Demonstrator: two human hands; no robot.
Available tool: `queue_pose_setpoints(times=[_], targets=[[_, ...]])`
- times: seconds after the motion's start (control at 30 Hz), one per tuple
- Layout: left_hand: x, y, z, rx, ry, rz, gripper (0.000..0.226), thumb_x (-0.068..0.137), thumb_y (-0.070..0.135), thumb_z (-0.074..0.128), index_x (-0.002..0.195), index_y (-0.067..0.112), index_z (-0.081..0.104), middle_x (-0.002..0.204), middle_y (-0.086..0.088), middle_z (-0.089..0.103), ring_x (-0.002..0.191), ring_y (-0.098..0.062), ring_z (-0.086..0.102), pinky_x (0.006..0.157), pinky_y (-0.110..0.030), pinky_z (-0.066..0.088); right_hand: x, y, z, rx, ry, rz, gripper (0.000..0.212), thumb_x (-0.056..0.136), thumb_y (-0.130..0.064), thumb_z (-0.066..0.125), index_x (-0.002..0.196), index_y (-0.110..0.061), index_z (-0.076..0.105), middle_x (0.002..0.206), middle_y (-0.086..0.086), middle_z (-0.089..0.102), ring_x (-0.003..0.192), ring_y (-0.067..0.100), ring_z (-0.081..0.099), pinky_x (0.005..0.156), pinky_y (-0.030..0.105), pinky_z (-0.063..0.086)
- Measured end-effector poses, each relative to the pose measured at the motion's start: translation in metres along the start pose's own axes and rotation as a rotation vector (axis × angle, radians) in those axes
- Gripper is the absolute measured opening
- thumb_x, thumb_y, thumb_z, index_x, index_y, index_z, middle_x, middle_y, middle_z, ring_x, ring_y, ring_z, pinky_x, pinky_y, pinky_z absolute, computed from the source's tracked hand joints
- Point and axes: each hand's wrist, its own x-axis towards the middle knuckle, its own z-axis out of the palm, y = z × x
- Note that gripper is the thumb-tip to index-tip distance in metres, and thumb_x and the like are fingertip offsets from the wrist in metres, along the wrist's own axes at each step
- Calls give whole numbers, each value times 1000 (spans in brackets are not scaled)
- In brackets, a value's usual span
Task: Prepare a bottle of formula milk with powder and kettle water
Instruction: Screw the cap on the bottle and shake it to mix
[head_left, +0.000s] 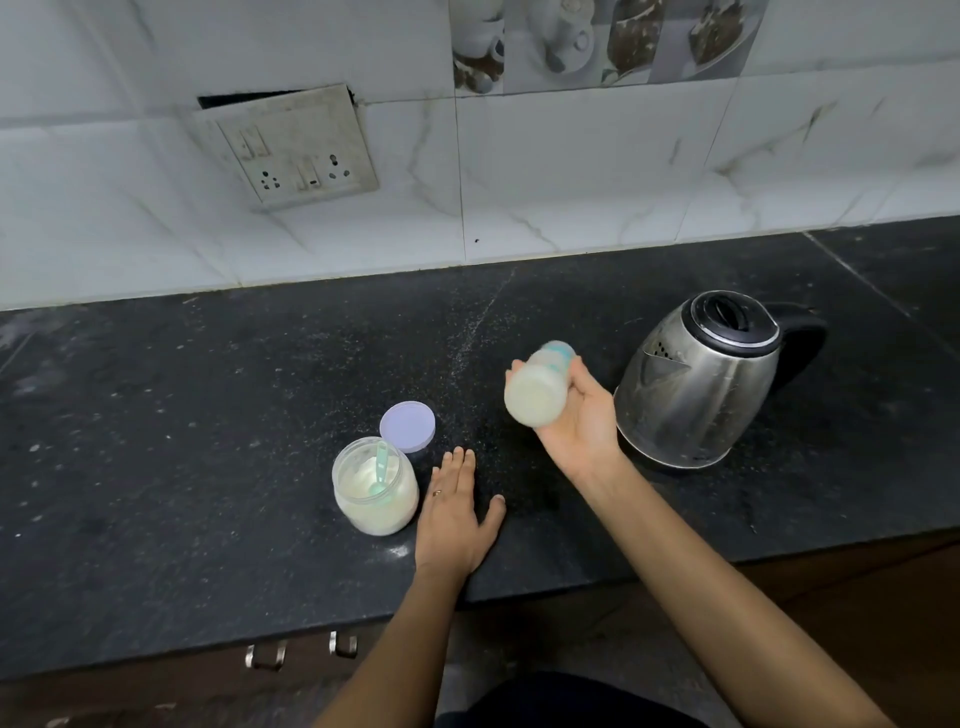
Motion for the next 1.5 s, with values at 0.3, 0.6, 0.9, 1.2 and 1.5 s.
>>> queue_pose_setpoints(times=[0.3,0.6,0.9,1.2,1.5], targets=[[-1,1,-1,-10,3,-4,71,95,45,45,152,12,19,160,-4,18,148,-16,8,117,-24,-6,-5,0,14,-31,59,125,33,95,-25,50,121,-3,51,105,20,55,90,32,63,77,45,57],[-2,2,-2,-33,5,-10,70,95,45,45,152,13,20,160,-3,17,148,-14,7,117,-23,-6,4,-17,19,-114,199,183,25,97,-37,51,112,-16,52,112,12,58,97,30,58,77,42,45],[-2,1,-1,-27,1,-7,71,95,47,43,152,14,18,160,-3,16,148,-14,6,118,-25,-5,6,-27,15,49,222,146,43,91,-16,61,130,-12,44,137,22,41,121,46,47,79,59,51],[-1,1,-2,-19,7,1,70,95,45,46,152,13,21,159,-4,19,148,-15,9,118,-24,-5,-1,-33,8,-244,-92,216,41,85,-18,62,122,-5,50,112,25,59,92,34,66,69,56,57],[-1,-1,0,-21,2,-2,70,94,45,47,151,13,22,159,-4,19,148,-15,9,117,-22,-7,0,-19,-6,-133,-456,171,78,71,-22,83,134,-2,42,114,22,60,93,32,65,78,52,55]])
